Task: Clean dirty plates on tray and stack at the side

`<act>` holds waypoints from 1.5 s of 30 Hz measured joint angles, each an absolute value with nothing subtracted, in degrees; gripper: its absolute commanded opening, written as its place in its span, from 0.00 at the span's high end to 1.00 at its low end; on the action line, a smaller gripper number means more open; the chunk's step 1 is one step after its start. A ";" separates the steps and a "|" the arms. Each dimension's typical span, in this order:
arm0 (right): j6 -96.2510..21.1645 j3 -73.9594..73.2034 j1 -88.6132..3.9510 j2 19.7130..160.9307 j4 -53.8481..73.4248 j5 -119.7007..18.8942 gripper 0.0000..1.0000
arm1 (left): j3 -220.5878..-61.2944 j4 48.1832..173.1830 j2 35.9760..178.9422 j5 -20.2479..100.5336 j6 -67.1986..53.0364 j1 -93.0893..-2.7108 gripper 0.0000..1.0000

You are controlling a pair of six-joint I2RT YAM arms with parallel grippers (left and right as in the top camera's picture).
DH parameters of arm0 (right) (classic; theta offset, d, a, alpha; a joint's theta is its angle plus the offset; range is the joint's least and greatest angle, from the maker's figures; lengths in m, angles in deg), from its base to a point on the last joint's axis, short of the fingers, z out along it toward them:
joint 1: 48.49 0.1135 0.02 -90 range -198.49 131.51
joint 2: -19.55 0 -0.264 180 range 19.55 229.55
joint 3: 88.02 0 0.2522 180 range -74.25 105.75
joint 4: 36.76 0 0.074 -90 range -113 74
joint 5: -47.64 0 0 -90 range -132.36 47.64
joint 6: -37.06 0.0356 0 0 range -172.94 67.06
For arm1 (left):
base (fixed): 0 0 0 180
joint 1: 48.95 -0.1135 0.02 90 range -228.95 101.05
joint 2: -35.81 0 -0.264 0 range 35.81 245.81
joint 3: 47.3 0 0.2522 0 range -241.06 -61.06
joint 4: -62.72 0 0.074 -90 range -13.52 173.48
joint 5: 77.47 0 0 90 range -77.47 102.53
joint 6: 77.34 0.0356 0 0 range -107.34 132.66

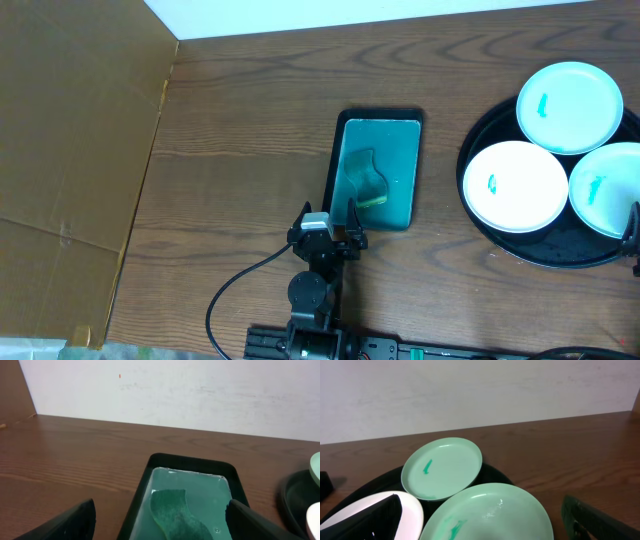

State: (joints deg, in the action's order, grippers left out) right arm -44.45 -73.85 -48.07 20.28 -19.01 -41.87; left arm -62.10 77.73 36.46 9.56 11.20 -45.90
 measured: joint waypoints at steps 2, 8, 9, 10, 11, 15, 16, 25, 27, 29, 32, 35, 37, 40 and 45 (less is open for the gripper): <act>-44.43 -73.87 -48.07 20.28 -19.01 -41.87 0.01 | -62.10 77.73 36.46 9.56 11.20 -45.90 0.17; -44.43 -73.85 -48.07 20.28 -19.01 -41.87 0.01 | -62.10 77.73 36.46 9.56 11.20 -45.90 0.17; -44.43 -73.85 -48.07 20.28 -19.01 -41.87 0.01 | -62.10 77.73 36.46 9.56 11.18 -45.90 0.17; -44.43 -73.87 -48.07 20.28 -19.01 -41.87 0.01 | -62.10 77.73 36.46 9.56 11.18 -45.90 0.17; -44.43 -73.87 -48.07 20.28 -19.01 -41.87 0.01 | -62.10 77.73 36.46 9.56 11.18 -45.90 0.17; -44.43 -73.87 -48.07 20.28 -19.01 -41.87 0.01 | -62.10 77.73 36.46 9.56 11.20 -45.90 0.17; -44.43 -73.87 -48.07 20.28 -19.01 -41.87 0.01 | -62.10 77.73 36.46 9.56 11.20 -45.90 0.17; -44.43 -73.85 -48.07 20.28 -19.01 -41.87 0.01 | -62.10 77.73 36.46 9.56 11.20 -45.90 0.17; -44.43 -73.85 -48.07 20.28 -18.99 -41.87 0.01 | -62.10 77.73 36.46 9.56 11.20 -45.90 0.17; -44.43 -73.87 -48.07 20.28 -19.01 -41.87 0.01 | -62.10 77.73 36.46 9.56 11.20 -45.90 0.17; -44.43 -73.85 -48.07 20.28 -19.01 -41.87 0.01 | -62.10 77.73 36.46 9.56 11.20 -45.90 0.17; -44.43 -73.85 -48.07 20.28 -18.99 -41.87 0.01 | -62.10 77.52 36.46 9.56 11.20 -45.90 0.17; -44.43 -73.85 -48.07 20.28 -19.01 -41.87 0.01 | -62.06 76.27 36.48 9.39 11.09 -45.90 0.17; -44.43 -73.87 -48.07 20.28 -19.01 -41.87 0.01 | -61.71 71.42 36.61 10.94 9.52 -45.90 0.17; -44.45 -73.85 -48.07 20.28 -19.05 -41.87 0.01 | -61.45 57.04 36.76 13.87 7.92 -45.90 0.17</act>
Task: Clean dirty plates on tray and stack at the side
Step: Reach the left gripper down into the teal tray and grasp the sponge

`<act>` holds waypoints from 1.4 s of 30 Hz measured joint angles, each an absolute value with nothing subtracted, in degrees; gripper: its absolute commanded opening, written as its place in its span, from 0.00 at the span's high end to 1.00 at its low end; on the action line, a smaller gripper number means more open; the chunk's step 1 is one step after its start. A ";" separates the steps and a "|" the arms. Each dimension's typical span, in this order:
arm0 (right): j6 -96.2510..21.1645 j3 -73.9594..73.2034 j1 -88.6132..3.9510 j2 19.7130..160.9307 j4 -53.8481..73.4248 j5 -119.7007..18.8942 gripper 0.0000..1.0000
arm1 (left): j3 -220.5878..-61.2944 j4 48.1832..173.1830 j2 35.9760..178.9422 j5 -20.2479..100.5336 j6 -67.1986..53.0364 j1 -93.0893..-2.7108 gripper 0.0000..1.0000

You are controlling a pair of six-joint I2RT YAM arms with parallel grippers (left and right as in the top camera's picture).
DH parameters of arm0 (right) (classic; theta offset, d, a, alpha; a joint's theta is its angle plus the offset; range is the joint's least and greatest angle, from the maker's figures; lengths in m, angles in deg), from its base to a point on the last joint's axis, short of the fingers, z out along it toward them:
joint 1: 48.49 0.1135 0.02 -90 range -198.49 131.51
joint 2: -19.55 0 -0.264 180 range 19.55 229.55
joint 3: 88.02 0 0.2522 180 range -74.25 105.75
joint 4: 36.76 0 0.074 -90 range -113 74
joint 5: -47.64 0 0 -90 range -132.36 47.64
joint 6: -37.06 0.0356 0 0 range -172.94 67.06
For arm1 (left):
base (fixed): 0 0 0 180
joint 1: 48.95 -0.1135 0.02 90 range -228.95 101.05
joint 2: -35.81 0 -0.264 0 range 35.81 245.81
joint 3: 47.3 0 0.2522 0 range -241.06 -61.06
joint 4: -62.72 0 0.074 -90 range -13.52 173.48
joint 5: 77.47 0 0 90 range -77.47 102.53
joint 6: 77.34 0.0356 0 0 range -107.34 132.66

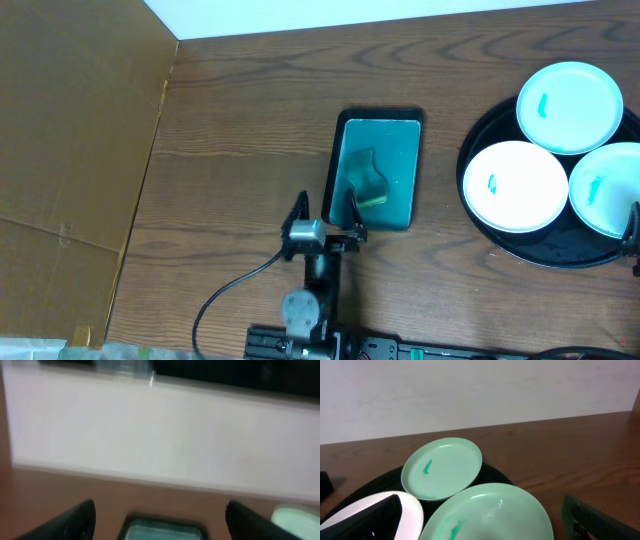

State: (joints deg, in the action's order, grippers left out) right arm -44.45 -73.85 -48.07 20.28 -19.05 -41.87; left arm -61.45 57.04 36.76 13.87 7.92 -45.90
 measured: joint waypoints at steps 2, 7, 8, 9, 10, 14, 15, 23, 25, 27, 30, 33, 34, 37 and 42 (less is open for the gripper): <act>-44.43 -73.85 -48.07 20.28 -18.99 -41.87 0.01 | -61.43 50.04 36.76 14.81 7.86 -45.90 0.17; -44.43 -73.87 -48.07 20.28 -18.99 -41.87 0.01 | -61.60 37.67 37.27 16.95 8.01 -45.90 0.17; -44.43 -73.85 -48.07 20.28 -19.01 -41.87 0.01 | -61.84 36.97 37.86 17.15 8.32 -45.90 0.17; -44.45 -73.87 -48.07 20.28 -19.01 -41.87 0.01 | -62.50 36.88 38.86 17.28 8.89 -45.90 0.17; -44.43 -73.85 -48.07 20.28 -19.01 -41.85 0.01 | -63.52 37.21 40.24 17.37 9.67 -45.90 0.17; -44.45 -73.87 -48.07 20.28 -18.94 -41.87 0.01 | -73.56 44.80 49.70 17.74 12.62 -45.90 0.17; -44.43 -73.87 -48.07 20.26 -19.01 -41.85 0.01 | -78.71 49.60 54.01 17.78 13.08 -45.90 0.17; -44.45 -73.85 -48.07 20.28 -19.01 -41.67 0.01 | -114.82 91.22 87.34 27.75 14.42 -45.90 0.17; -44.45 -73.85 -48.07 20.26 -18.99 -41.67 0.01 | -118.69 96.07 94.16 31.62 14.39 -45.90 0.17; -44.45 -73.85 -48.07 20.24 -19.01 -41.67 0.01 | -119.83 97.30 98.97 33.76 13.93 -45.90 0.17; -44.45 -73.85 -48.07 20.24 -19.01 -41.65 0.01 | -121.27 100.68 105.15 32.97 10.24 -45.86 0.17; -44.45 -73.85 -48.07 20.24 -19.01 -41.65 0.01 | -124.96 108.14 109.68 27.88 6.04 -45.86 0.17; -44.45 -73.85 -48.07 20.24 -19.01 -41.65 0.01 | -127.28 112.07 111.51 25.72 4.54 -45.86 0.17; -44.45 -73.85 -48.07 20.24 -19.01 -41.63 0.01 | -134.06 120.49 117.15 20.60 0.84 -45.86 0.17; -44.45 -73.85 -48.07 20.24 -18.99 -41.58 0.01 | -137.29 123.61 123.78 19.84 -1.58 -45.88 0.16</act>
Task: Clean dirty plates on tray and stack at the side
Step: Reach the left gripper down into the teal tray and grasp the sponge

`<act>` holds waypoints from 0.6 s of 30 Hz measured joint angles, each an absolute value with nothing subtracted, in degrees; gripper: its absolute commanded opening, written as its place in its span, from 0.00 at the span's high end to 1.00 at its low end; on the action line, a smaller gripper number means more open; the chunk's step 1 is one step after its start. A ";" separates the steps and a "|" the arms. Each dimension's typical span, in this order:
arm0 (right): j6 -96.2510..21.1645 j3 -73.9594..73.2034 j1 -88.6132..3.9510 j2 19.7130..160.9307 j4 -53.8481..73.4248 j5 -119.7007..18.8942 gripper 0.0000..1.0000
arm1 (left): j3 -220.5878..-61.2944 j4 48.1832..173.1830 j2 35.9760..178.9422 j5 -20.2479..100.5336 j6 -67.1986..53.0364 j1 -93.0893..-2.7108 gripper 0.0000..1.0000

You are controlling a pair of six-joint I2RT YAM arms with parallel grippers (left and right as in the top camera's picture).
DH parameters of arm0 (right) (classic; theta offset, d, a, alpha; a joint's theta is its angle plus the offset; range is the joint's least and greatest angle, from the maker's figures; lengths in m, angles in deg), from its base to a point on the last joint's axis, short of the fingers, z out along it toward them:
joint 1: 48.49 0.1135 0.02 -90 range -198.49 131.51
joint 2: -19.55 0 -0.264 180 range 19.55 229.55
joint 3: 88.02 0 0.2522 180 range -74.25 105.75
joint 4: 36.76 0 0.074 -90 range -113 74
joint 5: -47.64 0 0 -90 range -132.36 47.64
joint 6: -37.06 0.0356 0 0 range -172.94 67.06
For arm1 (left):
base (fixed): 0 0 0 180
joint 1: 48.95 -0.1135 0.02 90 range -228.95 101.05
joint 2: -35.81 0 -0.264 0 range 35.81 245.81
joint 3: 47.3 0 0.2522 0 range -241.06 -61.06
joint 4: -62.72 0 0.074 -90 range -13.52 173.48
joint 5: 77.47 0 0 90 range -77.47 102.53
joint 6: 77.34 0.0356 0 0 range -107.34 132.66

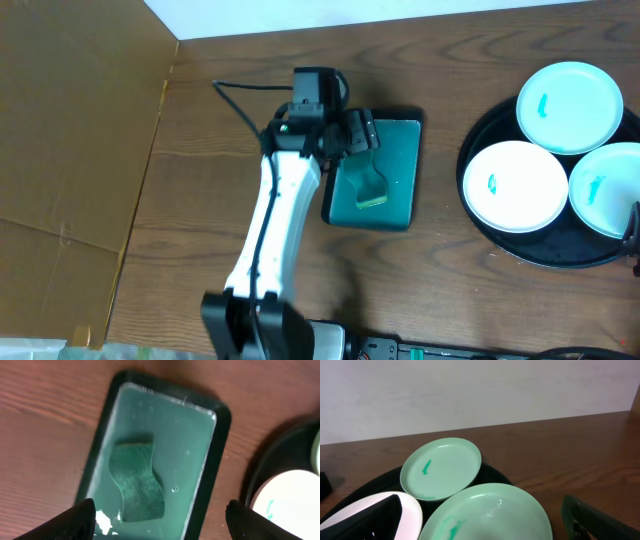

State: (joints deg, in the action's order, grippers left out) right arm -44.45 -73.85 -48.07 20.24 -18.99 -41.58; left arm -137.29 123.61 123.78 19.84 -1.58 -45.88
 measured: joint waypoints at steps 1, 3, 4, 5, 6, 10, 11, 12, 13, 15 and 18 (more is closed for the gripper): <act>-44.45 -73.85 -48.07 20.24 -19.01 -41.56 0.01 | -137.29 124.05 125.02 20.52 -1.98 -45.88 0.02; -44.45 -73.85 -48.07 20.24 -19.01 -41.54 0.01 | -137.29 124.18 127.08 21.61 -2.41 -45.86 0.01; -44.45 -73.85 -48.07 20.24 -18.99 -41.52 0.01 | -137.29 124.25 128.02 21.85 -2.55 -45.86 0.02; -44.45 -73.85 -48.07 20.24 -18.99 -41.52 0.01 | -137.29 124.49 128.96 22.29 -2.63 -45.86 0.02; -44.45 -73.85 -48.07 20.24 -19.01 -41.52 0.01 | -137.29 124.77 129.70 22.50 -2.63 -45.86 0.01; -44.45 -73.85 -48.07 20.24 -18.99 -41.50 0.01 | -137.29 127.13 132.96 22.66 -2.90 -45.86 0.01; -44.45 -73.85 -48.07 20.24 -19.01 -41.50 0.01 | -137.29 127.74 134.09 22.64 -3.09 -45.86 0.02; -44.45 -73.85 -48.07 20.24 -18.99 -41.50 0.01 | -137.29 127.92 134.92 22.64 -3.27 -45.86 0.02; -44.45 -73.85 -48.07 20.24 -19.01 -41.50 0.01 | -137.29 128.07 136.06 22.64 -3.57 -45.86 0.01; -44.45 -73.85 -48.07 20.24 -18.99 -41.50 0.01 | -137.29 128.31 138.33 22.64 -4.12 -45.86 0.02; -44.45 -73.85 -48.07 20.24 -18.99 -41.50 0.01 | -137.29 128.27 141.81 22.64 -4.75 -45.86 0.04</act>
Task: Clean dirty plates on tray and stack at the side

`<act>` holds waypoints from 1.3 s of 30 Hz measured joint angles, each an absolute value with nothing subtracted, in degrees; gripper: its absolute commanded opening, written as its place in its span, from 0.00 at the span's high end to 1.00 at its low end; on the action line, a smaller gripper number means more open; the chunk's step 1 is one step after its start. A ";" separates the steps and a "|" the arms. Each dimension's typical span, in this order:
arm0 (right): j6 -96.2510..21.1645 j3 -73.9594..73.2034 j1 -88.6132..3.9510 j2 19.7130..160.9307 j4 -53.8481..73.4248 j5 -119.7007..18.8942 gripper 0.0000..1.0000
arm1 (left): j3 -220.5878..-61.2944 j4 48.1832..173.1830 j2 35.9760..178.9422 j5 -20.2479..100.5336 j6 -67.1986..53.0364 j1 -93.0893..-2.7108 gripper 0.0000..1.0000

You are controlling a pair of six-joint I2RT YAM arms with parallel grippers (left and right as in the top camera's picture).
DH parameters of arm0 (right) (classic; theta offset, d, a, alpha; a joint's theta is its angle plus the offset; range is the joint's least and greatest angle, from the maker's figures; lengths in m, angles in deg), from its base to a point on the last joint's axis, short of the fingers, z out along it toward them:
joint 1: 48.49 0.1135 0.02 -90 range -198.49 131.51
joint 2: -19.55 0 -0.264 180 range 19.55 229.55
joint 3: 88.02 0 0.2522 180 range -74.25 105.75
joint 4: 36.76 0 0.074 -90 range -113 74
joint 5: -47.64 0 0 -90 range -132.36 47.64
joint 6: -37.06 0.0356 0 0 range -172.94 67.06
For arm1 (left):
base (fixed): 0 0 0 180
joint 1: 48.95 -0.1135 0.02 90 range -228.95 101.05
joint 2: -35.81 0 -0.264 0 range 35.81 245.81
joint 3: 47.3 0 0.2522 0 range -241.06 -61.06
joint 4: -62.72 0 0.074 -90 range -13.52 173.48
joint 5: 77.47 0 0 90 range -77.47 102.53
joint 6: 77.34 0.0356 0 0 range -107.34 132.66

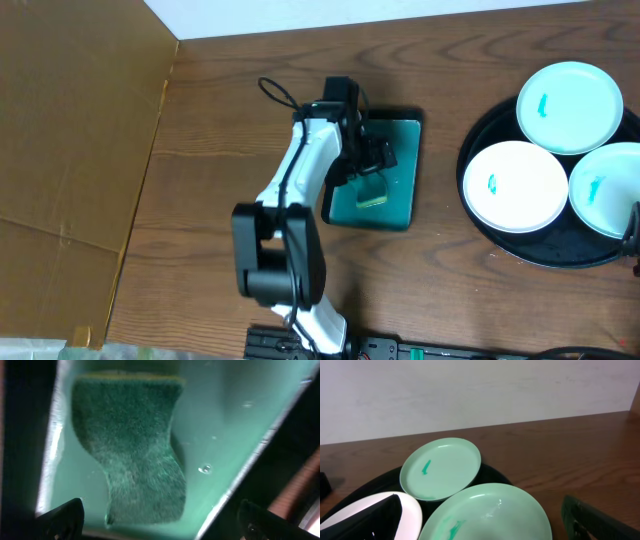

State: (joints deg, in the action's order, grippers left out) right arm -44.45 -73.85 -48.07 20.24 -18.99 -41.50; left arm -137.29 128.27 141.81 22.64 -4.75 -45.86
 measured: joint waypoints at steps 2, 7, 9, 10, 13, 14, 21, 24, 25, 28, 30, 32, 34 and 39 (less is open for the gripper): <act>-44.45 -73.85 -48.07 20.24 -18.99 -41.50 0.01 | -137.29 127.96 143.51 22.66 -5.17 -45.86 0.06; -44.45 -73.85 -48.07 20.24 -19.01 -41.50 0.01 | -137.29 127.37 147.29 22.64 -5.78 -45.86 0.08; -44.45 -73.85 -48.07 20.24 -18.99 -41.50 0.01 | -137.29 126.93 148.50 21.85 -6.04 -45.86 0.08; -44.45 -73.85 -48.07 20.24 -18.99 -41.50 0.01 | -137.29 126.78 149.00 21.08 -6.50 -45.86 0.10; -44.45 -73.85 -48.07 20.24 -19.01 -41.50 0.01 | -137.29 126.54 150.20 17.81 -7.33 -45.86 0.14; -44.45 -73.85 -48.07 20.24 -18.99 -41.50 0.01 | -137.29 126.50 150.42 16.97 -7.66 -45.86 0.16; -44.45 -73.85 -48.07 20.24 -18.99 -41.50 0.01 | -137.29 125.10 150.51 14.75 -8.56 -45.81 0.32; -44.45 -73.85 -48.07 20.24 -18.99 -41.50 0.01 | -137.29 124.20 150.51 14.24 -8.56 -45.81 0.32; -44.45 -73.85 -48.07 20.24 -18.99 -41.50 0.01 | -137.29 123.94 150.51 14.02 -8.56 -45.81 0.32; -44.45 -73.85 -48.07 20.24 -18.99 -41.50 0.01 | -137.29 123.52 150.51 13.72 -8.56 -45.81 0.32; -44.45 -73.85 -48.07 20.24 -18.99 -41.50 0.01 | -137.29 122.91 150.51 13.61 -8.56 -45.83 0.32; -44.45 -73.85 -48.07 20.24 -18.99 -41.50 0.01 | -137.29 122.45 150.51 13.56 -8.56 -45.86 0.32; -44.45 -73.85 -48.07 20.24 -18.99 -41.50 0.01 | -137.29 122.19 150.51 13.46 -8.56 -45.86 0.37; -44.45 -73.85 -48.07 20.24 -18.99 -41.50 0.01 | -137.29 121.25 150.51 13.41 -9.12 -45.86 0.73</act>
